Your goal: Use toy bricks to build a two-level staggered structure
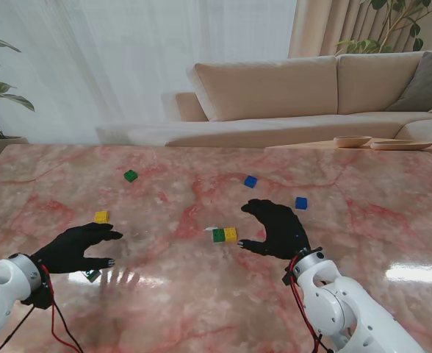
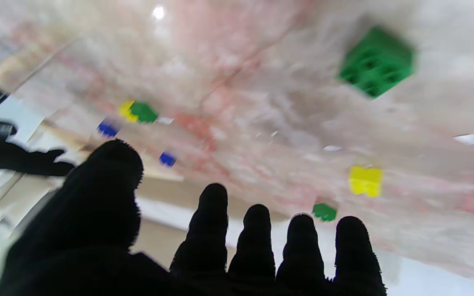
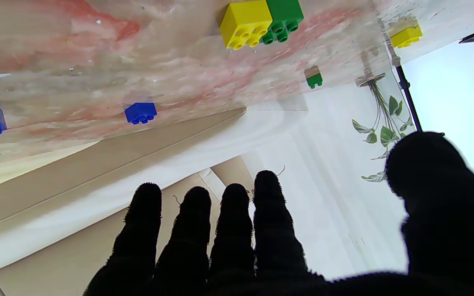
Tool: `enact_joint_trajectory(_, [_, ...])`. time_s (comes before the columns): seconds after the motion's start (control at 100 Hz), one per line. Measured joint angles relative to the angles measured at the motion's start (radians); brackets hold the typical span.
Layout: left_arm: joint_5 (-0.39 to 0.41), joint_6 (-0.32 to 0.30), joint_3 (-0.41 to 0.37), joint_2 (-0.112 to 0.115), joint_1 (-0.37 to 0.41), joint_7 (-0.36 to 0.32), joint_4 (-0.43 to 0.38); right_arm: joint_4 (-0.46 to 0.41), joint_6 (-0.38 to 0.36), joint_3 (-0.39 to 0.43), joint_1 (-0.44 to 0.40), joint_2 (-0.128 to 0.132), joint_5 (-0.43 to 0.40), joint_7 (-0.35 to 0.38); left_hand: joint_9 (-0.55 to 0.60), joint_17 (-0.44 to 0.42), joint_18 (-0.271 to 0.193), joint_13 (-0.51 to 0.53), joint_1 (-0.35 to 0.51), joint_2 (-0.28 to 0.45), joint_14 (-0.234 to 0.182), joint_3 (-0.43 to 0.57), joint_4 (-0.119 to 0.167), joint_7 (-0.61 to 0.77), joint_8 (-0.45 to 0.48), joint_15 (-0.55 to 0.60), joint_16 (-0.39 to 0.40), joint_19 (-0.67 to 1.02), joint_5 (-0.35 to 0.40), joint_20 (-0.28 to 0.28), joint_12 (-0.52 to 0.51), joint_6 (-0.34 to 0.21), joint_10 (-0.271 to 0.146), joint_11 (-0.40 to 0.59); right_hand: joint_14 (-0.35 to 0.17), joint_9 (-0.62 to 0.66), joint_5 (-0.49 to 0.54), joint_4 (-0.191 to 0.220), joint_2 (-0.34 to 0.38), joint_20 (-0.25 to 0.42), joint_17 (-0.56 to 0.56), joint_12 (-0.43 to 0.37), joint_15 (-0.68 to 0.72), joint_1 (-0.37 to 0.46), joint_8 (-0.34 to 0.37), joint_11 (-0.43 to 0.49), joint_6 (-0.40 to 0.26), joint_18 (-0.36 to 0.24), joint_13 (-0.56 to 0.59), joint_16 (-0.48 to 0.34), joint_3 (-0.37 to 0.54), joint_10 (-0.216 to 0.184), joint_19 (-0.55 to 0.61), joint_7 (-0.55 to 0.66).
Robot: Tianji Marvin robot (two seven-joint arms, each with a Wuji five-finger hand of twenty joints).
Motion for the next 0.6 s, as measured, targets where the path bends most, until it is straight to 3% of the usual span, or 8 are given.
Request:
enact_joint_trajectory(0.07, [0.030,-0.008,-0.026,0.014,0.006,-0.068,-0.003,0.005,0.001,-0.009,0.006,0.000,0.004,0.001,-0.012,-0.008,-0.010,-0.003,0.000,-0.028,0.000,0.025,-0.009,-0.024,0.000,-0.013,0.000,-0.063,-0.044,0.073,0.000,-0.040,-0.001,-0.059,0.000,0.000,0.000,0.000,0.000,0.000,-0.008,0.000,0.000,0.000,0.000,0.000,0.000,0.000,0.000,0.000,0.000,0.000,0.000,0.000])
enact_joint_trajectory(0.21, [0.041,-0.049,-0.055,0.036,0.006,-0.104,0.010,0.006,0.007,-0.024,0.016,0.000,0.006,0.002,-0.035,-0.010,-0.022,-0.003,-0.001,-0.116,0.000,0.199,-0.012,-0.054,-0.002,-0.025,-0.017,-0.118,-0.103,0.108,0.026,-0.121,-0.009,-0.098,0.000,0.000,0.000,0.000,0.000,0.000,-0.009,0.000,0.000,0.000,0.000,0.000,0.000,0.000,0.000,0.000,0.000,0.000,0.000,0.000])
enact_joint_trajectory(0.37, [0.070,-0.097,-0.070,0.046,-0.008,-0.122,0.035,0.003,0.014,-0.032,0.020,0.000,0.002,0.006,-0.060,-0.010,-0.023,-0.003,0.001,-0.240,0.000,0.637,-0.028,-0.072,-0.037,-0.025,-0.034,-0.145,-0.121,0.096,0.057,-0.176,-0.013,-0.122,0.000,0.000,0.000,0.000,0.000,0.000,-0.009,0.000,0.000,0.000,0.000,0.000,0.000,0.000,0.000,0.000,0.000,0.002,0.000,0.000])
enact_joint_trajectory(0.41, [0.075,-0.101,-0.070,0.048,-0.014,-0.129,0.041,0.001,0.016,-0.034,0.020,0.000,0.001,0.007,-0.060,-0.010,-0.024,-0.003,0.003,-0.262,0.000,0.699,-0.030,-0.072,-0.038,-0.025,-0.042,-0.146,-0.121,0.091,0.057,-0.177,-0.013,-0.122,0.000,0.000,0.000,0.000,0.000,0.000,-0.009,0.000,0.000,0.000,0.000,0.000,0.000,0.000,0.000,0.000,0.000,0.002,0.000,0.000])
enact_joint_trajectory(0.5, [0.088,-0.111,-0.070,0.054,-0.029,-0.155,0.053,-0.004,0.019,-0.035,0.019,0.000,-0.002,0.012,-0.060,-0.010,-0.024,-0.003,0.063,-0.289,0.000,0.742,-0.054,-0.071,-0.039,-0.026,-0.049,-0.148,-0.121,0.074,0.064,-0.177,-0.013,-0.122,0.000,0.000,0.000,0.000,0.000,0.000,-0.010,0.000,0.000,0.000,-0.001,0.000,0.000,0.001,0.000,0.000,0.000,0.002,0.001,0.000])
enact_joint_trajectory(0.6, [0.116,-0.149,-0.068,0.062,-0.043,-0.176,0.066,-0.010,0.024,-0.035,0.016,0.000,-0.002,0.017,-0.060,-0.010,-0.024,-0.003,0.087,-0.310,0.000,0.742,-0.055,-0.070,-0.039,-0.033,-0.055,-0.159,-0.121,0.069,0.067,-0.177,-0.013,-0.126,0.000,0.000,0.000,0.000,0.000,0.000,-0.011,0.000,0.000,0.000,-0.001,0.000,0.000,0.001,0.000,0.000,0.000,0.003,0.001,0.000])
